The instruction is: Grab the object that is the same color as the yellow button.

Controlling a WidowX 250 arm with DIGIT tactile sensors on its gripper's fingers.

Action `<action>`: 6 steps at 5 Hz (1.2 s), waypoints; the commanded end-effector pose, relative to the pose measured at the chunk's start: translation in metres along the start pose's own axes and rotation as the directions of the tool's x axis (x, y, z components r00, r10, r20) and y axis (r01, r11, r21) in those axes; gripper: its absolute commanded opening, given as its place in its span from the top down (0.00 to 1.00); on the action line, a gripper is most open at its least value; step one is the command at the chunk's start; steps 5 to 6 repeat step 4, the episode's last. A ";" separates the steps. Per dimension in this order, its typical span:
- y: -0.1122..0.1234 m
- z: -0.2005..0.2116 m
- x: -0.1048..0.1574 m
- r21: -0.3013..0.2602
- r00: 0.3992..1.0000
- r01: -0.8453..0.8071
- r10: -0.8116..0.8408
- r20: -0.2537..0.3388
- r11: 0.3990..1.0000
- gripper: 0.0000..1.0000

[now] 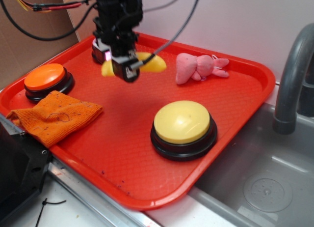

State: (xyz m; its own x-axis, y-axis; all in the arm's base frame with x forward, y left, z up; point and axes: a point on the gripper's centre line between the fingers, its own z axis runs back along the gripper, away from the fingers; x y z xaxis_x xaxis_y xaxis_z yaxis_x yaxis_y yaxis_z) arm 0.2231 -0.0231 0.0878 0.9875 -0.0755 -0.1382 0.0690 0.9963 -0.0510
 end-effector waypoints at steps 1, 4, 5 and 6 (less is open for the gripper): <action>0.033 0.080 -0.037 -0.095 0.957 -0.278 0.285 0.058 0.956 1.00; 0.051 0.109 -0.035 0.035 0.937 -0.322 0.313 0.155 0.946 1.00; 0.051 0.109 -0.035 0.035 0.937 -0.322 0.313 0.155 0.946 1.00; 0.051 0.109 -0.035 0.035 0.937 -0.322 0.313 0.155 0.946 1.00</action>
